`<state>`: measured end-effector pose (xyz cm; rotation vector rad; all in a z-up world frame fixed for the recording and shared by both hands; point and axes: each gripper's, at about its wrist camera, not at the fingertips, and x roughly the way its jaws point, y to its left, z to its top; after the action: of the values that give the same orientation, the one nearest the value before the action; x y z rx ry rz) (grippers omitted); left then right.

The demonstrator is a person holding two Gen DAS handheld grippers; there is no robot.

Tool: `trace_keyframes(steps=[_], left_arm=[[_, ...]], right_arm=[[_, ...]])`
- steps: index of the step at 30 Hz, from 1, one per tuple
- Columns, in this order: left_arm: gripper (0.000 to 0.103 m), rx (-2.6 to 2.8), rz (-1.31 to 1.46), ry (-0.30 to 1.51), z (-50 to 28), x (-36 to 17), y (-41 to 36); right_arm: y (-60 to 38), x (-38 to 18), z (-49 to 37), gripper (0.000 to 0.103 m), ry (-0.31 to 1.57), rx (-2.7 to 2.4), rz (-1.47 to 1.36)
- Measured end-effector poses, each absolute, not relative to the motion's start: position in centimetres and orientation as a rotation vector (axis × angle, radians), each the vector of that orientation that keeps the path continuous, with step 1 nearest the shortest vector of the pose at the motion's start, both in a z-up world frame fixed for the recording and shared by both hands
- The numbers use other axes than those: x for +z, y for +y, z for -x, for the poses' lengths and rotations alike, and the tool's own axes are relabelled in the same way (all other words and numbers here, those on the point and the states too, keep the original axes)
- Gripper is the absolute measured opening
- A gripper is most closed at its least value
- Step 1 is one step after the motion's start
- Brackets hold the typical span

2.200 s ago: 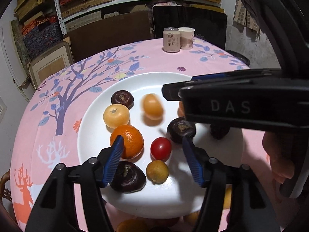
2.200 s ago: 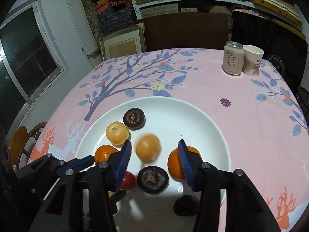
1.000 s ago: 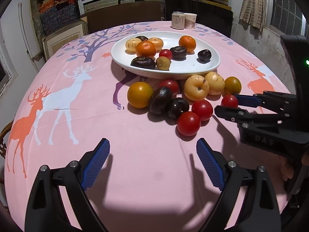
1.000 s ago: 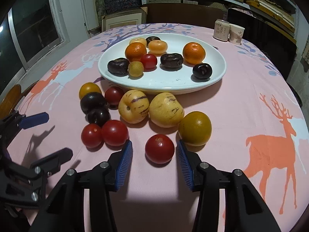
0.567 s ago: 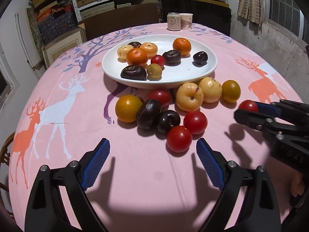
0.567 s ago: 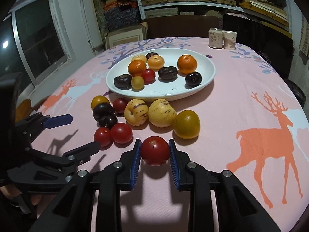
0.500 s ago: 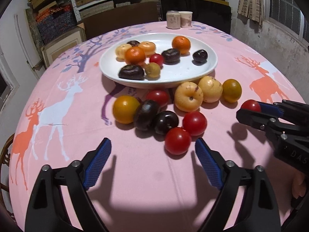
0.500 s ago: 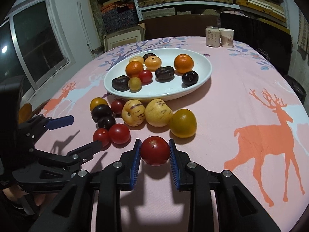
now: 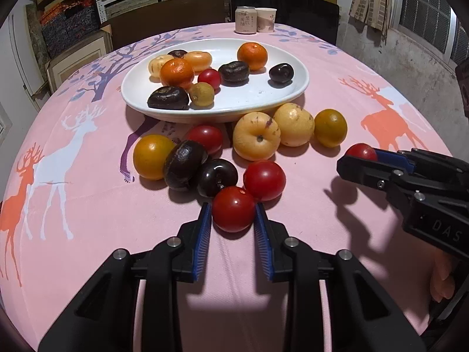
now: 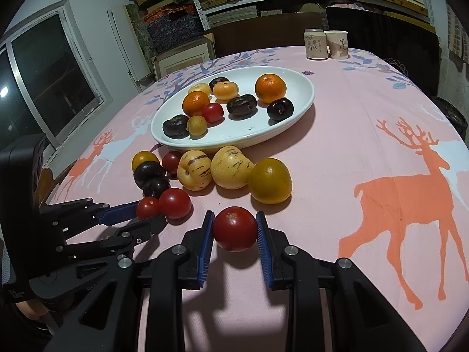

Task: Organize fruits
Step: 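Carry both tomatoes over the white plate and release them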

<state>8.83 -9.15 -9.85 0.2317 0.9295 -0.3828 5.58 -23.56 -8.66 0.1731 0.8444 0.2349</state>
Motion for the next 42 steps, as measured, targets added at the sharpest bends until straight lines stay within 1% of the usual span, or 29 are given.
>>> trace_keyframes(steps=[19, 34, 38, 42], left_arm=[[0.028, -0.367, -0.165, 0.879, -7.3, -7.8, -6.7], [0.028, -0.350, -0.139, 0.844, -6.4, -6.4, -5.0], [0.028, -0.351, -0.139, 0.830, -6.2, -5.8, -4.9], [0.028, -0.356, -0.151, 0.814, -6.5, -4.9, -5.2]], right_arm=[[-23.5, -8.5, -5.4, 0.029, 0.832, 0.234, -0.163], [-22.8, -7.5, -4.2, 0.029, 0.787, 0.241, -0.128], [-22.5, -6.7, -3.8, 0.029, 0.774, 0.253, -0.116], [-22.6, -4.5, -3.8, 0.029, 0.743, 0.270, -0.106]])
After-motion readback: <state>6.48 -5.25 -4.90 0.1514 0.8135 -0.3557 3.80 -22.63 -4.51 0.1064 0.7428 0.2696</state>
